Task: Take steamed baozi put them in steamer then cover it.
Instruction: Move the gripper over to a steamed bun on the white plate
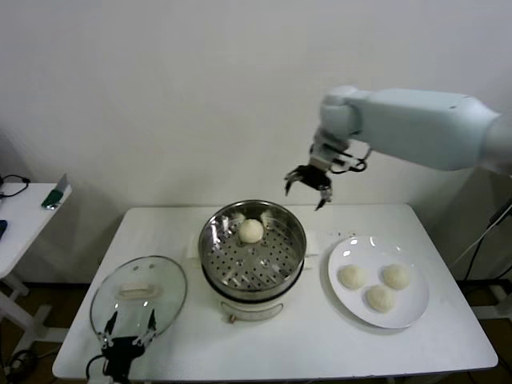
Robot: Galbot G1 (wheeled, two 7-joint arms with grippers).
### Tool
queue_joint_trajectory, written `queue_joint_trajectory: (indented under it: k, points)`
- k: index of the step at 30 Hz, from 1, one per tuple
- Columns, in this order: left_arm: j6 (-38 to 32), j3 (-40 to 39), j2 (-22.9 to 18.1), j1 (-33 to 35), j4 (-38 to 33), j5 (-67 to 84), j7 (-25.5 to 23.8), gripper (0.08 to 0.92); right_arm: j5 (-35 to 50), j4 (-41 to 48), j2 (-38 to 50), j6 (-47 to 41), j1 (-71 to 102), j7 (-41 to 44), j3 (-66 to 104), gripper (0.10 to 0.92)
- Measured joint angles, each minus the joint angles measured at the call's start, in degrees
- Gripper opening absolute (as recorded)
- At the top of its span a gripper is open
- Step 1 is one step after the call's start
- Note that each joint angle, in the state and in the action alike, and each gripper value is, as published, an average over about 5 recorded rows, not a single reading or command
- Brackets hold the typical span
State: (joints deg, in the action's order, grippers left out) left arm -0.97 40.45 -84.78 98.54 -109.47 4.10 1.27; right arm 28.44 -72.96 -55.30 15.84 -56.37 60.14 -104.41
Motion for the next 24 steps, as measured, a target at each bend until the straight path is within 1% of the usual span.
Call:
queue_joint_trajectory:
  k: [6,11,17,24]
  points:
    - [0.0,0.03,-0.39,-0.4,-0.1,0.04,-0.06,0.823,2.33,-5.86,8.41,-11.74,0.73,-3.32,-3.73,0.823]
    - [0.01,0.34,-0.43,-0.52,-0.36,0.07,-0.08,0.823,1.94,-8.29,12.7,-19.47,5.21,-6.9,-2.95,0.823]
    - [0.01,0.63,-0.47,-0.33,-0.48,0.11,0.12,0.823,-0.17,-8.25,14.82,-26.0,13.77,-10.78,2.26,0.823]
    - [-0.08,0.68,-0.6,-0.19,-0.24,0.05,0.24,0.823,-2.87,-5.35,14.44,-30.08,23.28,-13.42,9.51,0.823]
